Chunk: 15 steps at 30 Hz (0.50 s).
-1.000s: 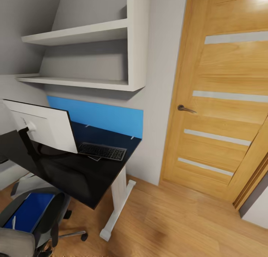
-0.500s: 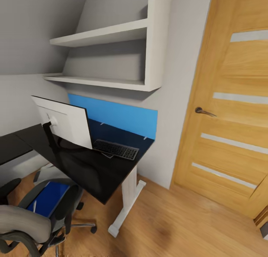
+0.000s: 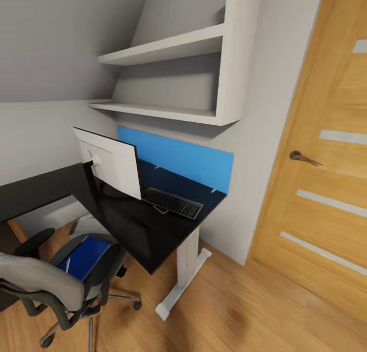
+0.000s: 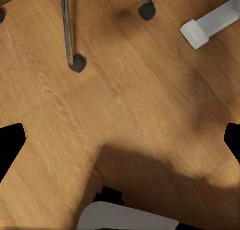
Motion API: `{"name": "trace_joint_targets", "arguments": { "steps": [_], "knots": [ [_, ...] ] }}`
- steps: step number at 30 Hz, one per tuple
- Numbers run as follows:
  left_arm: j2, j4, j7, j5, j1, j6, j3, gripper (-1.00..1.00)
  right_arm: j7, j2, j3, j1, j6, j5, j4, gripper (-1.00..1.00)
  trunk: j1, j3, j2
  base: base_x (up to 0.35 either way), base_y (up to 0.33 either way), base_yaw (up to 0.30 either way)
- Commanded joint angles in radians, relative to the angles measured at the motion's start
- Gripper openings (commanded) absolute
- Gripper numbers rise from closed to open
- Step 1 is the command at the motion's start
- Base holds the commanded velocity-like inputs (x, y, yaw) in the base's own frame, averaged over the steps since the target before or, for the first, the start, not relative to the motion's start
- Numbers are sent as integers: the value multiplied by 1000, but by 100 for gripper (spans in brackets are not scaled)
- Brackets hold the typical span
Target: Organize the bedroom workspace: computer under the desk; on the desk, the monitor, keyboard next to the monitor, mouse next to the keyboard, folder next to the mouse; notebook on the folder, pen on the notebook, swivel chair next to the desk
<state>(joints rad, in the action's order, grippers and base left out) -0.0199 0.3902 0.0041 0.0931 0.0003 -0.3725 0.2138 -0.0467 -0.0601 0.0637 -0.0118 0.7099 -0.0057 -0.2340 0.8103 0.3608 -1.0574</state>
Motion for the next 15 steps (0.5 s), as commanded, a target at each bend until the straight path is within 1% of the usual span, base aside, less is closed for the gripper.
{"name": "trace_joint_targets", "arguments": {
  "steps": [1, 4, 10, 15],
  "knots": [
    [-1, 7, -1, 10, 0, -2, -2, 100, 0, 0, 2, 0, 22, -1, 2, 100, 0, 1, -1, 0, -9, 277],
    [-5, 18, 1, 10, 0, -1, -3, 100, 0, 2, 4, 0, 48, -3, 6, 100, 0, 3, -1, 0, -5, 277],
    [-15, 30, 7, 10, 0, 7, -4, 100, -1, 3, 5, 0, 58, -4, 8, 100, 23, 24, -43, 0, -1, 277],
    [-14, 38, 8, 11, 0, 13, -4, 100, -1, 2, 3, 0, 60, -4, 8, 100, 42, 43, -78, 0, 0, 270]
  ]
}}
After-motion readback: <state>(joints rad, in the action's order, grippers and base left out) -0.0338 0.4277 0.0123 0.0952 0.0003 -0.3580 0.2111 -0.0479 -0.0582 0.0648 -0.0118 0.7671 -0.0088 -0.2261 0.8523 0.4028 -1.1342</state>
